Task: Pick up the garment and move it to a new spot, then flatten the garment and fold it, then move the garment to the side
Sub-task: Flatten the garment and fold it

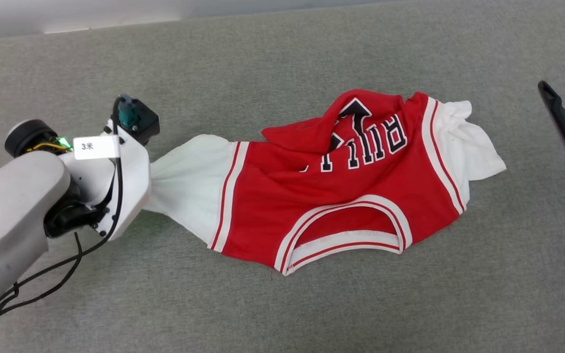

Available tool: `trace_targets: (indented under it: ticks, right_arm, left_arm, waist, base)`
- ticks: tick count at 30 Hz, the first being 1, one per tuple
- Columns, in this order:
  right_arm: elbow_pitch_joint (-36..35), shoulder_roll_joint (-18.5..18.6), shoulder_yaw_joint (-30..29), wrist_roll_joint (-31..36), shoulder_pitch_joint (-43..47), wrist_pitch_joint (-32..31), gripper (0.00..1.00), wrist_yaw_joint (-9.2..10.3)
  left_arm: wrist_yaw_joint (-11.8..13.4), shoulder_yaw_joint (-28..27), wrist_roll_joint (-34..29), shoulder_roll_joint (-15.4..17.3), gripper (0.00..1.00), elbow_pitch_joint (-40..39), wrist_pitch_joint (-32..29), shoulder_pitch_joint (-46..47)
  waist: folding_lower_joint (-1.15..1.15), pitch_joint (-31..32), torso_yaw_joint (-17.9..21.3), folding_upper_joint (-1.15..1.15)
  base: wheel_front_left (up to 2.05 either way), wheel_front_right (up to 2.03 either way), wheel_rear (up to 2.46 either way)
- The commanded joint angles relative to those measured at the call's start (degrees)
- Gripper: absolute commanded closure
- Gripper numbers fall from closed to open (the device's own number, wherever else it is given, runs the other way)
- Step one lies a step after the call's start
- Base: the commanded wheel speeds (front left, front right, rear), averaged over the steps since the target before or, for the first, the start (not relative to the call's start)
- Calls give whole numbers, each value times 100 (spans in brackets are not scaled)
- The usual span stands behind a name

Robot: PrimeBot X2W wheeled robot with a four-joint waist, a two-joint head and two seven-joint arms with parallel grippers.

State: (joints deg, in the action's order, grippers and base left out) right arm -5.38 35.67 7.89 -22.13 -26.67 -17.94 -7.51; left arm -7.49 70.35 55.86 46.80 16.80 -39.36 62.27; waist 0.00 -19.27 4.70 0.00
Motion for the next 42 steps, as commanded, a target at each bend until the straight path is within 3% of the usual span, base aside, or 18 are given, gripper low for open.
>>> trace_targets:
  ticks: [1, 7, 10, 14, 20, 24, 33, 34, 35, 42]
  right_arm:
    - [20, 251, 148, -206, -175, -305, 0, 4]
    - [244, 1177, 1035, -1508, -629, -2634, 0, 4]
    - [398, 1330, 1375, -1791, -872, -3474, 0, 4]
    - [672, 1290, 1582, -1941, -1128, -3988, 0, 4]
    - [1371, 926, 1759, -1872, -1489, -4180, 0, 4]
    - [1824, 732, 1950, -1701, -1667, -3976, 0, 4]
    - [2322, 481, 2690, -2094, -1323, -3429, 0, -10]
    - [2304, 489, 2703, -2139, -1358, -3309, 93, -11]
    - [2285, 515, 2707, -2184, -1400, -3207, 100, -11]
    - [1900, 1087, 2669, -2457, -1511, -2459, 100, 3]
  left_arm:
    - [16, -25, 46, 56, 100, -59, 93, 63]
    - [16, -137, 120, 218, 100, -223, 404, 179]
    - [19, -180, 102, 196, 100, -299, 485, 221]
    - [31, -215, 58, 117, 100, -375, 544, 313]
    - [36, -268, -16, 41, 100, -475, 641, 458]
    - [35, -305, -63, 38, 100, -530, 690, 553]
    - [39, -329, -71, 16, 100, -510, 871, 541]
    - [39, -334, -56, 21, 100, -502, 903, 513]
    - [38, -348, -37, 28, 100, -493, 949, 483]
    - [33, -445, 38, 73, 100, -510, 1337, 351]
  waist:
    - [0, 65, -95, 0]
    - [0, 28, -303, 0]
    - [0, -84, -410, 0]
    - [0, -221, -514, 0]
    - [0, -530, -651, 0]
    - [0, -726, -706, 0]
    - [0, -852, -719, 0]
    - [0, -818, -702, 0]
    - [0, -775, -685, 0]
    - [0, -272, -624, 0]
  base:
    - [0, 0, 0]
    - [0, 0, 0]
    - [0, 0, 0]
    - [0, 0, 0]
    - [0, 0, 0]
    - [0, 0, 0]
    - [0, 0, 0]
    - [0, 0, 0]
    - [0, 0, 0]
    - [0, 0, 0]
